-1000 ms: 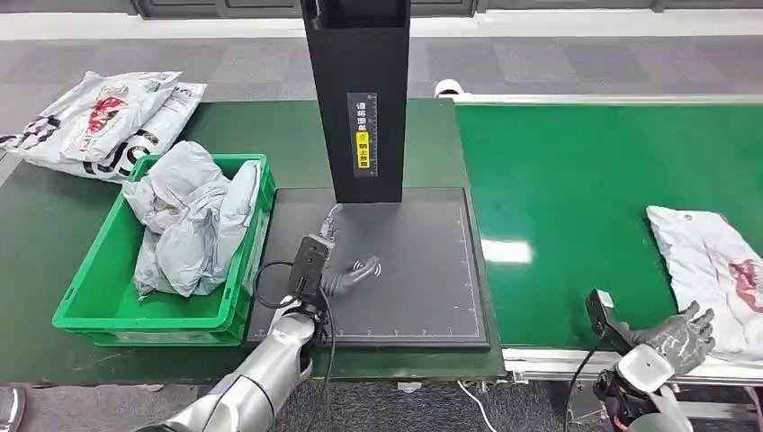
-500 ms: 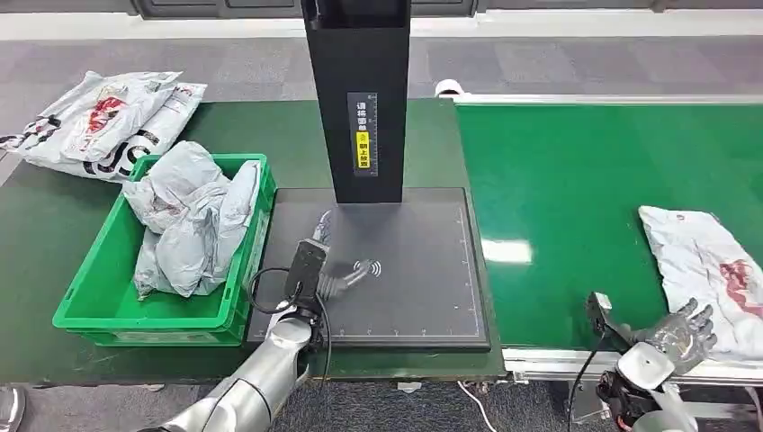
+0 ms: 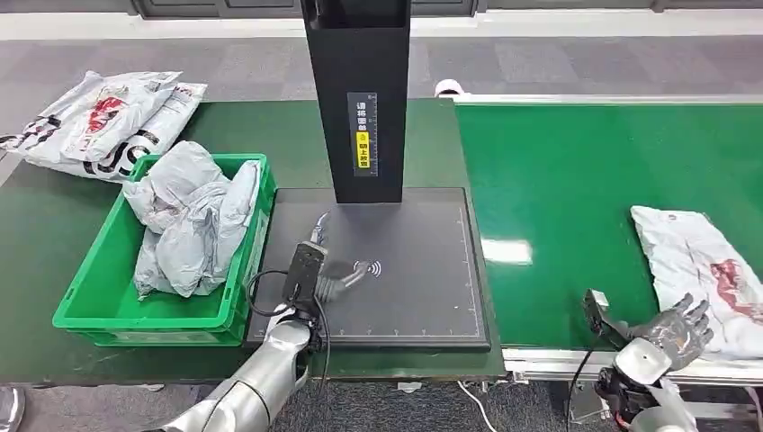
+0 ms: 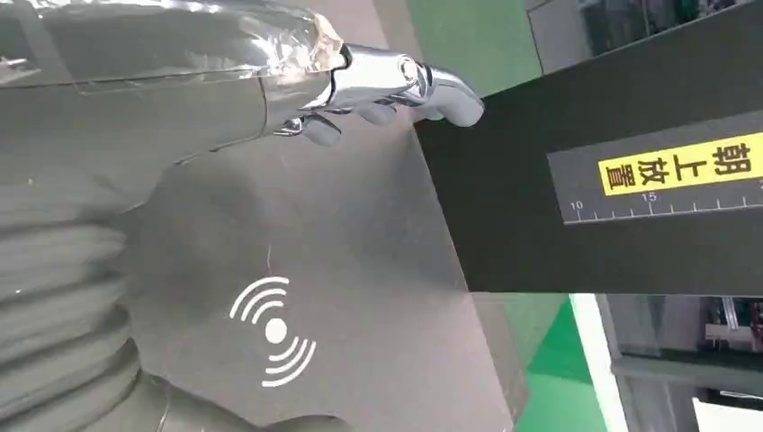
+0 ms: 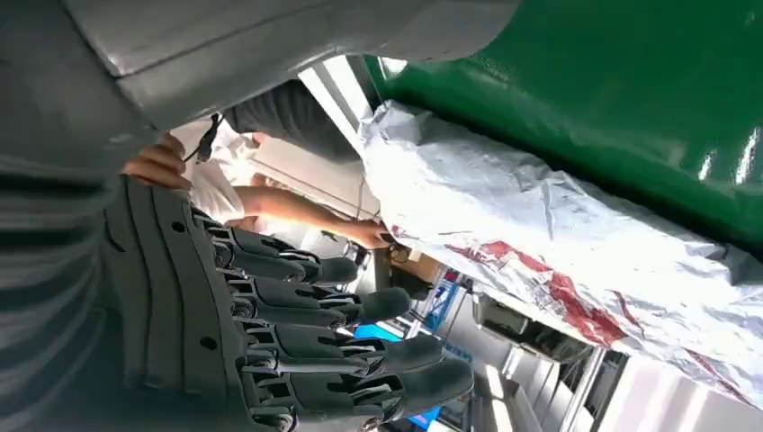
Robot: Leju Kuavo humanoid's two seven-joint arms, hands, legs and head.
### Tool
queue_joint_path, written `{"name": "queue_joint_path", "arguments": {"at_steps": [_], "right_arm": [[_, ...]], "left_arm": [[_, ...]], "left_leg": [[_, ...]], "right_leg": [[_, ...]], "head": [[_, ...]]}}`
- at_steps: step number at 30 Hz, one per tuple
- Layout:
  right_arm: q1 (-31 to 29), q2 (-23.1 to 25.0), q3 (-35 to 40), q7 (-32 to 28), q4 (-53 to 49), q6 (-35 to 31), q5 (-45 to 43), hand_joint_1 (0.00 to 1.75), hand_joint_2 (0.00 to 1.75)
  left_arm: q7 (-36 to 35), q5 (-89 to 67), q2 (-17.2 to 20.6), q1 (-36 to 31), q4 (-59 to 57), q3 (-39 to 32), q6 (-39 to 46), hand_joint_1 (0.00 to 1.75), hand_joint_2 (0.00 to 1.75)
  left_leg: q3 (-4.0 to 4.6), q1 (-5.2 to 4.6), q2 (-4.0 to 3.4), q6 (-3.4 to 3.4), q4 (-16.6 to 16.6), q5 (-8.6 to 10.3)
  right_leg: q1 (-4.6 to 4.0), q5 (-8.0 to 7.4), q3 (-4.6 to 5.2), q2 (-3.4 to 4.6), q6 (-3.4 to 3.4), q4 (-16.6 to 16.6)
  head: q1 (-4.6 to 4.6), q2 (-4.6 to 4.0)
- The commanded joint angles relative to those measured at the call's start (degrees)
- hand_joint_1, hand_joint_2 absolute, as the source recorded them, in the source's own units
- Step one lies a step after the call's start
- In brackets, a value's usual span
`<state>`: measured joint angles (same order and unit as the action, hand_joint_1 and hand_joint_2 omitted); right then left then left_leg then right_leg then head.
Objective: Moved the parcel from conveyor to table for the left to box.
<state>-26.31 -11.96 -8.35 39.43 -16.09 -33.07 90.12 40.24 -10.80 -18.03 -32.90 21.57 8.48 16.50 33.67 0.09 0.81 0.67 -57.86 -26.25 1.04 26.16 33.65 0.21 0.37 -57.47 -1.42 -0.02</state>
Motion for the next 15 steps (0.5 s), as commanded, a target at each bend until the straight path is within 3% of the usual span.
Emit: {"name": "queue_joint_path", "arguments": {"at_steps": [1,10,15], "right_arm": [[-2.8,-0.3,2.8,0.6,3.6,0.2,-0.1,0.0,1.75],[-2.2,-0.6,1.7,0.6,3.7,1.6,-0.1,0.0,1.75],[-1.2,0.2,-4.2,0.6,3.4,9.8,-0.3,0.0,1.75]], "left_arm": [[-0.2,-1.0,1.0,-0.7,-1.8,-3.9,0.3,0.0,1.75],[-0.2,-1.2,0.9,-1.1,-2.1,-4.2,-0.2,0.0,1.75],[-0.2,-1.9,0.7,-1.7,-2.6,-4.7,-1.3,0.0,1.75]], "left_leg": [[-0.03,0.01,-0.14,0.01,0.0,-0.01],[-0.09,0.03,-0.19,0.02,0.0,-0.02],[-0.08,0.04,-0.11,0.02,0.0,-0.01]], "right_leg": [[-0.02,-0.03,-0.01,0.1,-0.03,0.0],[-0.05,-0.04,-0.06,0.11,-0.05,0.1],[-0.05,-0.03,-0.06,0.04,-0.05,0.1]], "head": [[0.0,0.02],[0.0,0.02],[0.0,0.0]]}}
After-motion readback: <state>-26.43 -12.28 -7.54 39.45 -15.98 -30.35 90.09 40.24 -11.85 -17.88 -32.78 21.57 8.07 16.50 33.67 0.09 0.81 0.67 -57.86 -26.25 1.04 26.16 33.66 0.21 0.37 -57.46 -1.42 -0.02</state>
